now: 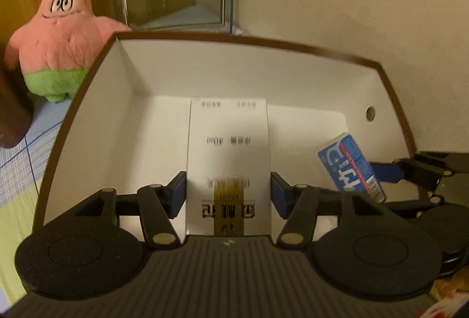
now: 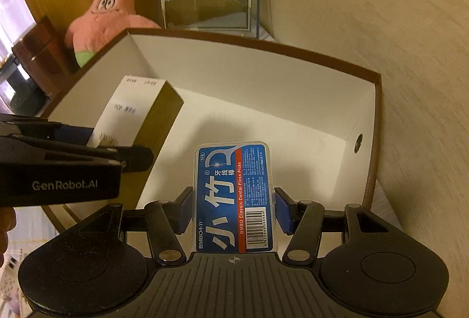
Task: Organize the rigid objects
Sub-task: 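Carry both items into the brown box and open both tools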
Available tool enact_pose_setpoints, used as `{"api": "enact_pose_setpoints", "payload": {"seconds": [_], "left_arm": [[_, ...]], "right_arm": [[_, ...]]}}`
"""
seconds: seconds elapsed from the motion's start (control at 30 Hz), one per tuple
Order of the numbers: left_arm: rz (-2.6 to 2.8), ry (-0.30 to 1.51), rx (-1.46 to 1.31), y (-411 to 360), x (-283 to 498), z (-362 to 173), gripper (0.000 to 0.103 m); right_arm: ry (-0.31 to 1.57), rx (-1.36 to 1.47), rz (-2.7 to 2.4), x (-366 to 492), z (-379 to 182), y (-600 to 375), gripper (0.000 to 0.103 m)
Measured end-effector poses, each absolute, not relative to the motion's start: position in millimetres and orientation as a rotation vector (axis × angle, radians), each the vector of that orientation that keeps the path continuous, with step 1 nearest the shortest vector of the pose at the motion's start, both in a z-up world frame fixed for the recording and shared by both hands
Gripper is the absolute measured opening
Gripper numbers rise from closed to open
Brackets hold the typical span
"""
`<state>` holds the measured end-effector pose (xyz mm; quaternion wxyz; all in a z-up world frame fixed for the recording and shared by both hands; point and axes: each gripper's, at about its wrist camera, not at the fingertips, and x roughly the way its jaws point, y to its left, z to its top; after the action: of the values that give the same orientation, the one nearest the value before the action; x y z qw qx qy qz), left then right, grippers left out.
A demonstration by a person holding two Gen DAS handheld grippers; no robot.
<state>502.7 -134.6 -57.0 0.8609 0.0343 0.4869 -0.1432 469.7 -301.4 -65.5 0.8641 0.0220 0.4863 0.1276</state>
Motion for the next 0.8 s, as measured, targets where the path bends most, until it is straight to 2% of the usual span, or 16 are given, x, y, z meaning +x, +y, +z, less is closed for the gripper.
{"api": "enact_pose_setpoints", "payload": {"seconds": [0.37, 0.63, 0.8], "left_arm": [[-0.285, 1.026, 0.074, -134, 499, -56, 0.058], [-0.251, 1.014, 0.051, -125, 483, -47, 0.058], [-0.224, 0.996, 0.035, -121, 467, -39, 0.058]], "right_arm": [[1.021, 0.057, 0.291, 473, -70, -301, 0.054], [0.996, 0.077, 0.325, 466, -66, -304, 0.063], [0.973, 0.080, 0.354, 456, -60, -303, 0.065]]}}
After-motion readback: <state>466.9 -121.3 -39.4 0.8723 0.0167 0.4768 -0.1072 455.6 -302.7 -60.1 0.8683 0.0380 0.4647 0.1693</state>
